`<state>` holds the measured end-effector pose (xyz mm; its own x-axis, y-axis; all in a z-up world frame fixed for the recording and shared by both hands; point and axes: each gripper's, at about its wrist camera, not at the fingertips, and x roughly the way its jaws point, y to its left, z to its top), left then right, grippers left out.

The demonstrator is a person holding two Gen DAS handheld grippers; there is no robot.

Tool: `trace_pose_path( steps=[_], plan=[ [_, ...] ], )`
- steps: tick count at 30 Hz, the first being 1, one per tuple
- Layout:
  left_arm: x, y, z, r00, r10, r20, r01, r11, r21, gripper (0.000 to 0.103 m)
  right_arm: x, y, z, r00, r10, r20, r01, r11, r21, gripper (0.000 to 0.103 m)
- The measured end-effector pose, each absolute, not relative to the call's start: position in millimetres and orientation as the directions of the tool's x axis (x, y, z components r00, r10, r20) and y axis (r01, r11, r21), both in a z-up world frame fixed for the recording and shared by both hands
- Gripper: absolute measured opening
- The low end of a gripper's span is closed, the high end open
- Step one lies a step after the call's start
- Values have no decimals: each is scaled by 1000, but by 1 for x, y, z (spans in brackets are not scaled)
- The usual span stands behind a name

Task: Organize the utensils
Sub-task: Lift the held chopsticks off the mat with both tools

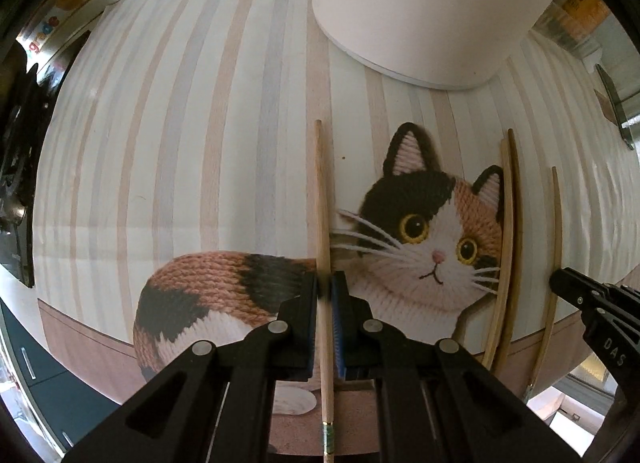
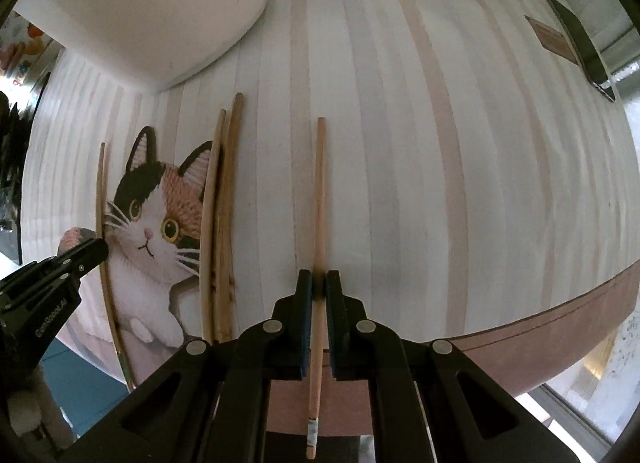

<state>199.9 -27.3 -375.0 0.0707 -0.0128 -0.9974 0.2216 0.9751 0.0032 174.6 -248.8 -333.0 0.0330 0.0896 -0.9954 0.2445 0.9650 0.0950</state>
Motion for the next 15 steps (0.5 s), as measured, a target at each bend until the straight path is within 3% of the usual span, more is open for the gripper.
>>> trace_pose_path(
  steps=[15],
  plan=[
    [216,-15,-372,73,-11,-997,216,976,5,5,212,-230,-335,-8,62,-998,198,978,59,7]
  ],
)
